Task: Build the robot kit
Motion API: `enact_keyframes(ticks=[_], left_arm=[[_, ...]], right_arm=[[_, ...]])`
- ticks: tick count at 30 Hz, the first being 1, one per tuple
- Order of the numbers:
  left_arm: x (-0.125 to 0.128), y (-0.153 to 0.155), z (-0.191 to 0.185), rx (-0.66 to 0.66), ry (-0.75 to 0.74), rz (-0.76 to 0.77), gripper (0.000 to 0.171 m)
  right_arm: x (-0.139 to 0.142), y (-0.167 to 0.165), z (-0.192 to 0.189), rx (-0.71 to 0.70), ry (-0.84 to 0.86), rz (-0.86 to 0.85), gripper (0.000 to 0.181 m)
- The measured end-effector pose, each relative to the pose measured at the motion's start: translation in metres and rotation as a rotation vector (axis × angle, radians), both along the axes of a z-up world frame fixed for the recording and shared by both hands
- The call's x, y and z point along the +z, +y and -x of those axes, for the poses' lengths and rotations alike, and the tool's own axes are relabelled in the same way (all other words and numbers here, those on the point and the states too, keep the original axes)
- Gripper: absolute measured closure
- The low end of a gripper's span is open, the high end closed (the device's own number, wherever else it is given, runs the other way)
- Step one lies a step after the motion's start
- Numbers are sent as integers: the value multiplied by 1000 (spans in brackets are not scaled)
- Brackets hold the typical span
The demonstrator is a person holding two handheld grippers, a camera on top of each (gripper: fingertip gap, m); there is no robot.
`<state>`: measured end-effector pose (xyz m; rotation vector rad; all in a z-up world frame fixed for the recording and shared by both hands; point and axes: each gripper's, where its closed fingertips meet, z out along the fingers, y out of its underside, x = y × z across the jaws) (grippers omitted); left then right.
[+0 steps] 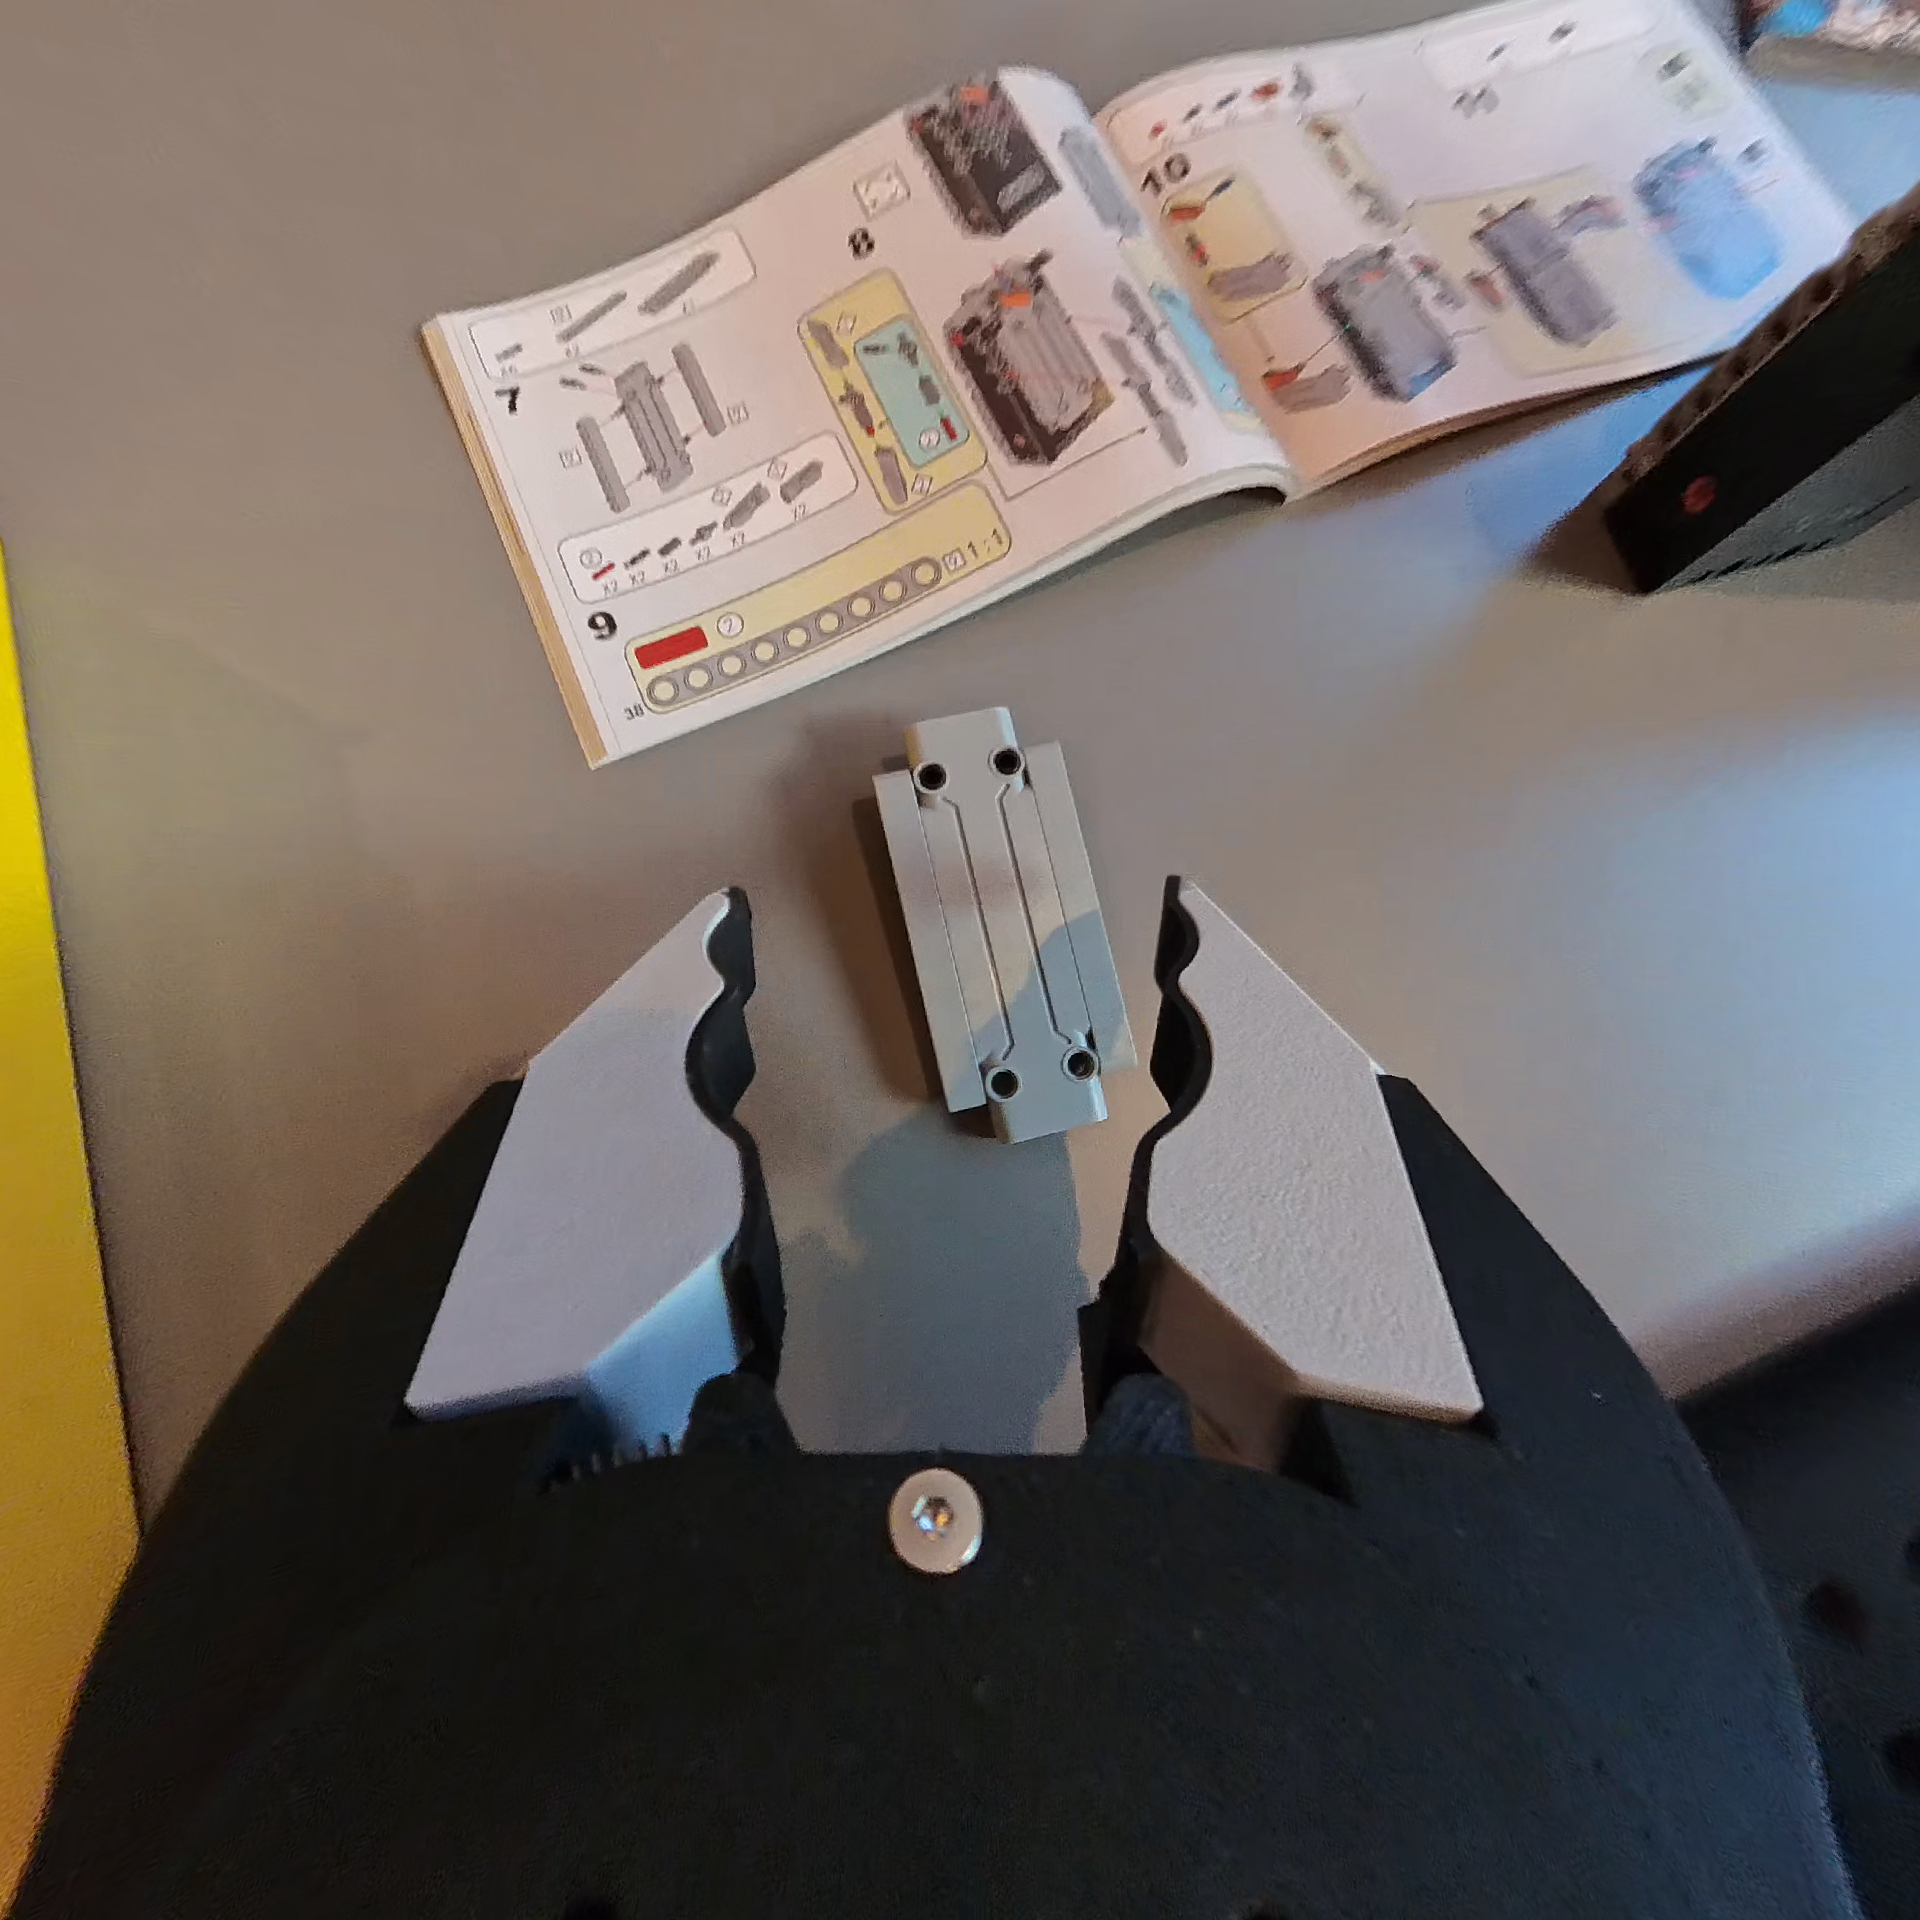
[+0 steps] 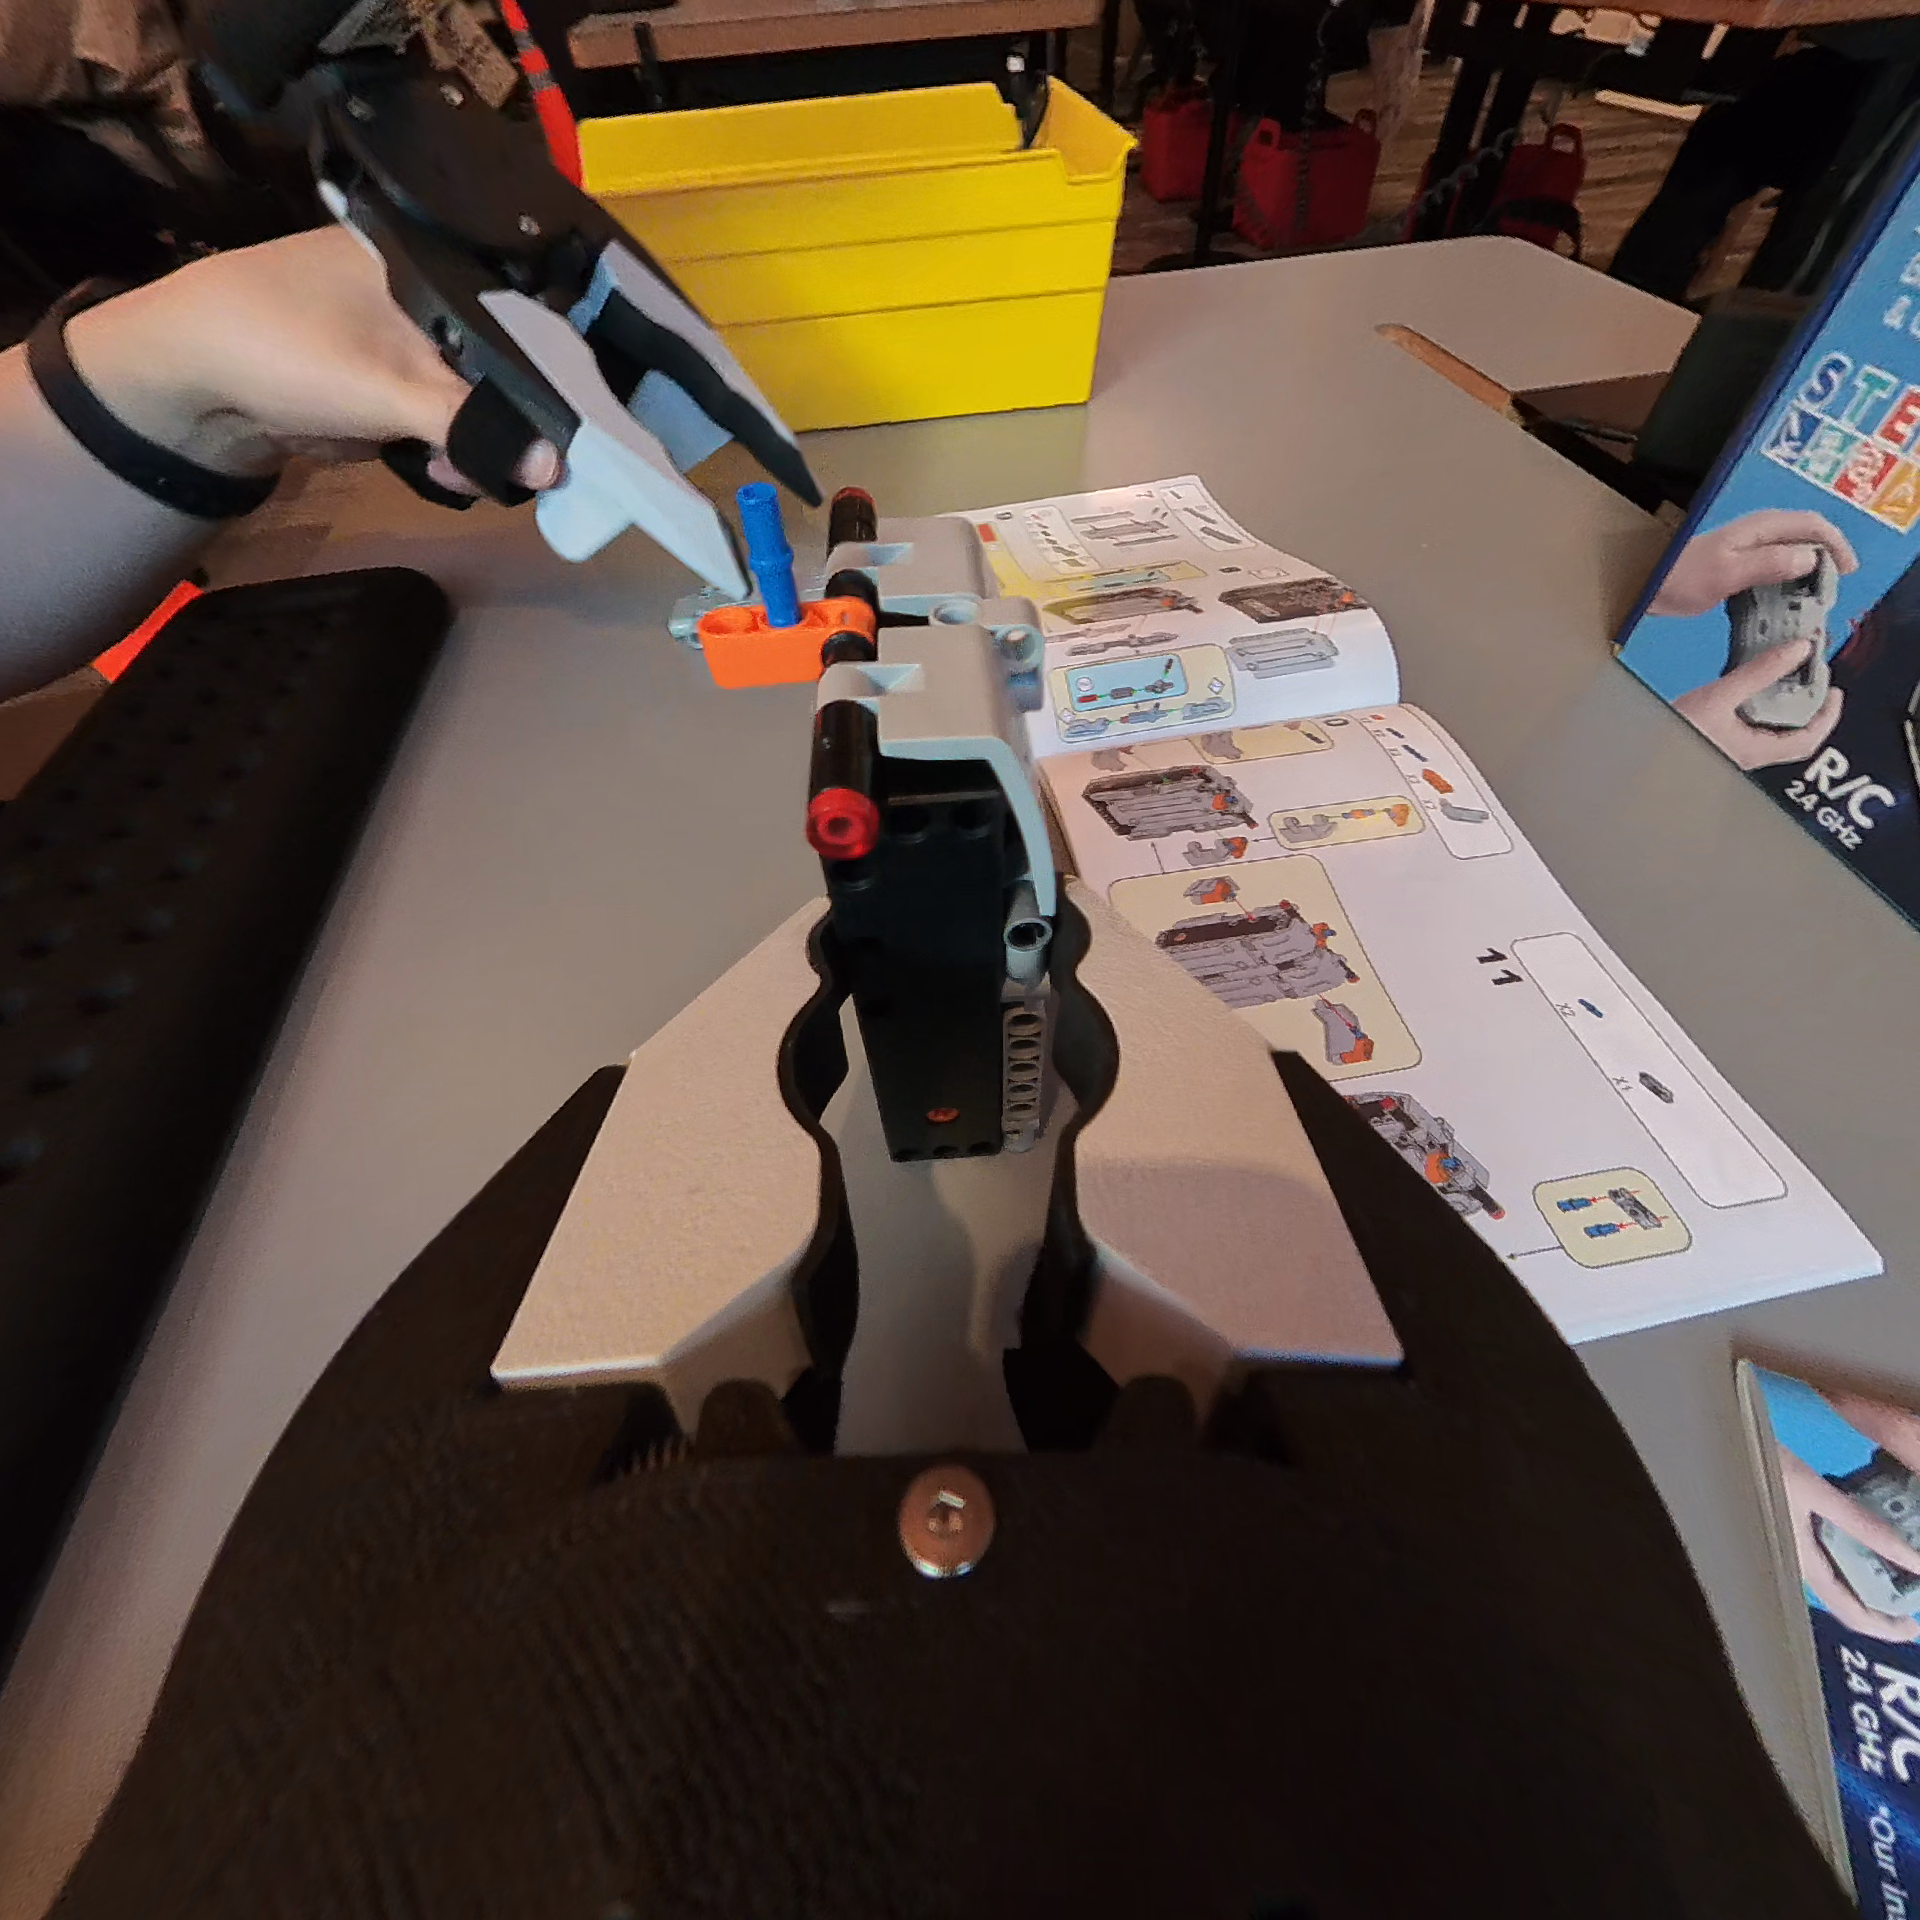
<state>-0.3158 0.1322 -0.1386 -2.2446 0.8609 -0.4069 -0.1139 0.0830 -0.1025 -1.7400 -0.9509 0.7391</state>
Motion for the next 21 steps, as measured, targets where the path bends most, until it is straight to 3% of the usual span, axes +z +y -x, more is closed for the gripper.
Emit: enact_keyframes(ticks=[3, 9, 10, 11, 15, 18, 21], left_arm=[[-15, -1, 0, 18, 56, 39, 95], [-23, 0, -4, 24, 110, 9, 109], [-22, 0, -5, 23, 115, 1, 114], [-22, -1, -8, 9, 118, -8, 129], [-20, 1, -9, 7, 159, -53, 130], [-20, 1, -10, -1, 172, -65, 130], [-19, 2, -7, 3, 188, -83, 130]], right_arm=[[1, -1, 2, -9, 7, 31, 144], [15, -9, 2, -37, 29, 16, 110], [18, -13, 1, -42, 17, 7, 104], [21, -17, -1, -44, 1, -4, 98], [27, -45, -14, 4, -60, 45, 73], [49, -51, -37, -24, -13, 30, 76], [82, -39, -78, -179, 41, -92, 98]])
